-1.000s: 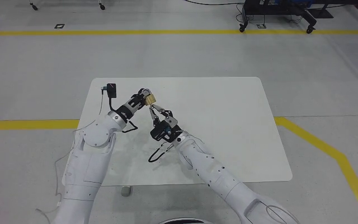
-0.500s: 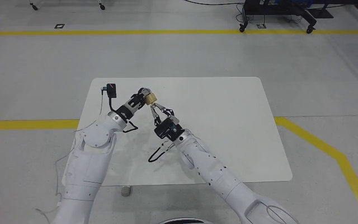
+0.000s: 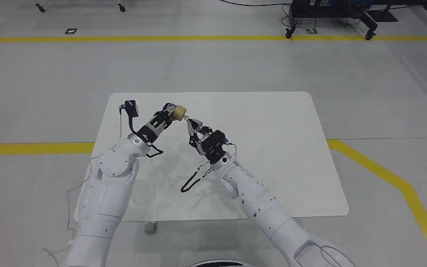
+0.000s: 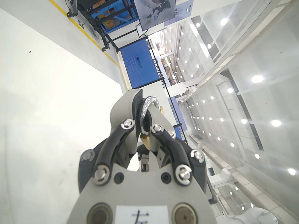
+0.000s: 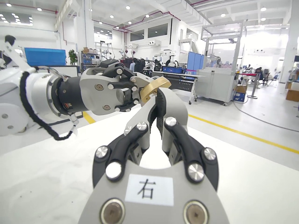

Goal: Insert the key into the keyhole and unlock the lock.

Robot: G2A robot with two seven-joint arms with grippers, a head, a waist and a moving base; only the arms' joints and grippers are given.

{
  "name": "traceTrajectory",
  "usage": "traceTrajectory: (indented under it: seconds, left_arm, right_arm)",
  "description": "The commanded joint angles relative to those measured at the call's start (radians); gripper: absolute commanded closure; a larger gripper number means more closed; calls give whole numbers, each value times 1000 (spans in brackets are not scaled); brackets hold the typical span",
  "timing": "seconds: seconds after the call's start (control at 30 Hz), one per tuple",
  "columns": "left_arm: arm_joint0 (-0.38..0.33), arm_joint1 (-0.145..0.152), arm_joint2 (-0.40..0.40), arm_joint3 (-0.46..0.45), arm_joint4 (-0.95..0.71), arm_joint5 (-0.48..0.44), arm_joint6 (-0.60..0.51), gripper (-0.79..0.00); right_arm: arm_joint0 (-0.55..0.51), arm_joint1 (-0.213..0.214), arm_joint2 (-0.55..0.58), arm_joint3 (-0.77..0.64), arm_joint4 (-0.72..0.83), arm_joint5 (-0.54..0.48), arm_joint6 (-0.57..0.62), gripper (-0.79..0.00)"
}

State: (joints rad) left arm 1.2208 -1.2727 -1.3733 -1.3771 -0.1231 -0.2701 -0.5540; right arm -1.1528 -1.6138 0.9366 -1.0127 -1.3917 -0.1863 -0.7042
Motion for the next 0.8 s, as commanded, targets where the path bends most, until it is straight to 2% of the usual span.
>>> traceTrajectory:
  seconds: [0.0, 0.4, 0.7, 0.73, 0.77]
  left_arm:
    - [-1, 0, 2, 4, -9, -9, -4, 0]
    - [0, 3, 11, 11, -15, -74, -8, 0]
    - [-1, 5, 21, 13, 1, -104, -3, 0]
    - [-1, 5, 22, 14, 0, -106, -1, 0]
    - [-2, 5, 21, 16, 0, -107, 2, 0]
  right_arm:
    - [-2, 2, 9, -7, 32, -43, 13, 0]
    - [-13, 22, 68, -48, 239, -341, 163, 0]
    - [-22, 33, 87, -70, 300, -417, 222, 0]
    - [-23, 34, 89, -72, 304, -418, 225, -108]
    - [-24, 35, 90, -73, 307, -419, 229, -169]
